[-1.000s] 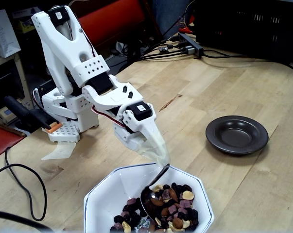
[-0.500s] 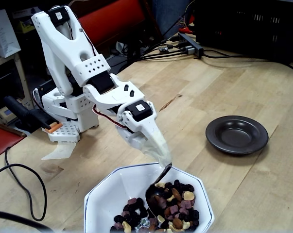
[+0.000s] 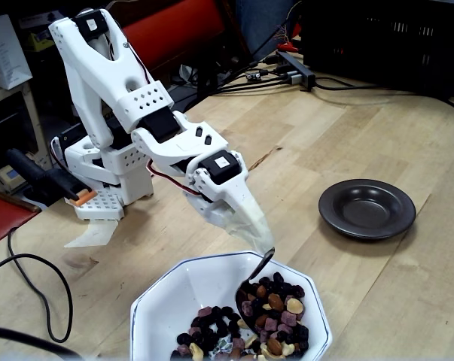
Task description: Use spoon to transfer food from the white bowl to brown plate
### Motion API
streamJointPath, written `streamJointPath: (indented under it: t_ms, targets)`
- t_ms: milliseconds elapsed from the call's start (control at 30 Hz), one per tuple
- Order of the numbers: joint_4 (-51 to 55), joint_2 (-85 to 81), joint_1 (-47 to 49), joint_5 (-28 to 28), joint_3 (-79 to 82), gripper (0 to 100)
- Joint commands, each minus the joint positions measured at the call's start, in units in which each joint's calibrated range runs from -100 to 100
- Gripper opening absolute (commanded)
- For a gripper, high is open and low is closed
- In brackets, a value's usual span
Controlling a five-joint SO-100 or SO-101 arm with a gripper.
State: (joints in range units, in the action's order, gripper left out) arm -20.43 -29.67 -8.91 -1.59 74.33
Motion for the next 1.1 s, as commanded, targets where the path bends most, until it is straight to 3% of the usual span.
streamJointPath:
  t_ms: [0,167,533,1067]
  targets:
    - [-0.44,-1.01,0.39,0.15,-3.62,4]
    - [-2.18,-1.01,0.39,0.15,-3.62,4]
    - [-17.67,-0.24,0.39,0.15,-3.35,4]
    - [-19.09,-0.93,-7.84,0.20,-3.88,4]
